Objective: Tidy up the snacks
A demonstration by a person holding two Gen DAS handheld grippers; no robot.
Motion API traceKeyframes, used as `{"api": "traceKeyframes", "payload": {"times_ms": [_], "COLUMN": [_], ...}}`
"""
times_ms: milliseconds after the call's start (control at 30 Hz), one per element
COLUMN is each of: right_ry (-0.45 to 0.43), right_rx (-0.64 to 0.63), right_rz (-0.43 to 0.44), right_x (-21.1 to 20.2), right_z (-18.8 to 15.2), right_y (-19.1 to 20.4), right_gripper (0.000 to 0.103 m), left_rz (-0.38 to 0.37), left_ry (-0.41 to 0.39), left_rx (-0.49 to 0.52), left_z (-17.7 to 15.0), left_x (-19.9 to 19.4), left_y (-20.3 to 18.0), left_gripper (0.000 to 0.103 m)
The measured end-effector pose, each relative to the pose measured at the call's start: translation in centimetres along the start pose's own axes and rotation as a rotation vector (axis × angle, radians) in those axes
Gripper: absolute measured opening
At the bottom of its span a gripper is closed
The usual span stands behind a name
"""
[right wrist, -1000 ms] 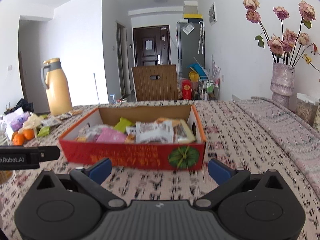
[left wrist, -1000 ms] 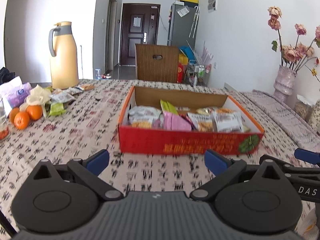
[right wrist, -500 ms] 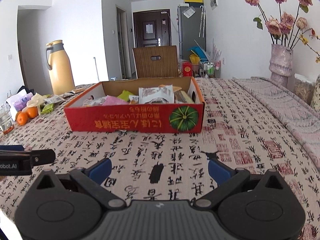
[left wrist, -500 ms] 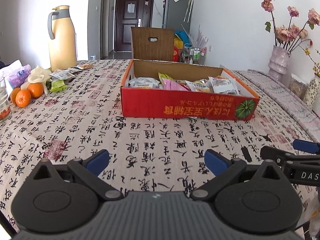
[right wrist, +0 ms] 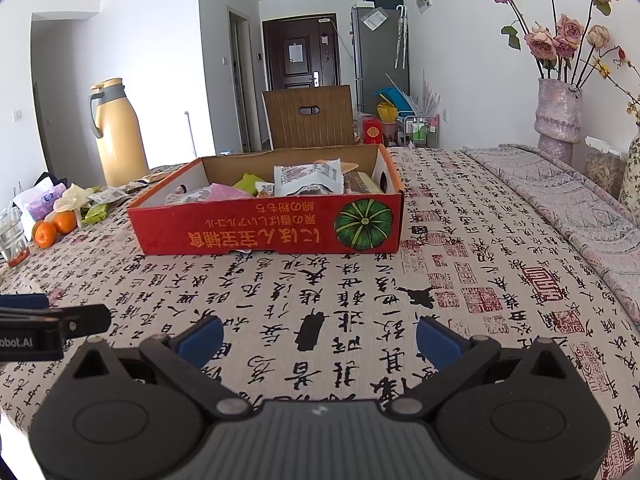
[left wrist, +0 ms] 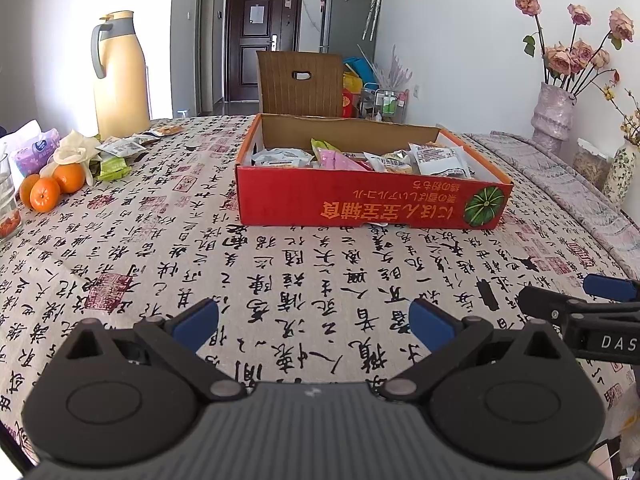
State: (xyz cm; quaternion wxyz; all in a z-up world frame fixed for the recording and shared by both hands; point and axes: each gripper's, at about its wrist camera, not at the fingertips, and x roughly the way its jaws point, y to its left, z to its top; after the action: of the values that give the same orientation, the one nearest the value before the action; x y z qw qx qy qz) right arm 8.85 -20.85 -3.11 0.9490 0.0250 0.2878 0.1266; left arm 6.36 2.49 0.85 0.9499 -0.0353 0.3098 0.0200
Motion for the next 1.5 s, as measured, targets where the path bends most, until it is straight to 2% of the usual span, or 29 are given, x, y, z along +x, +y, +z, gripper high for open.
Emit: {"api": "traceKeyframes", "payload": {"times_ms": [1500], "right_ry": [0.000], "right_rx": [0.001], "right_rz": [0.000], "right_x": [-0.02], "right_z": [-0.02], "right_y": [-0.02], "right_gripper": [0.103], "left_rz": [-0.012], "left_ry": [-0.003], "left_rx": [0.014], "left_z": [-0.07], "left_x": [-0.28], "left_y": [-0.42], "left_gripper": [0.103]}}
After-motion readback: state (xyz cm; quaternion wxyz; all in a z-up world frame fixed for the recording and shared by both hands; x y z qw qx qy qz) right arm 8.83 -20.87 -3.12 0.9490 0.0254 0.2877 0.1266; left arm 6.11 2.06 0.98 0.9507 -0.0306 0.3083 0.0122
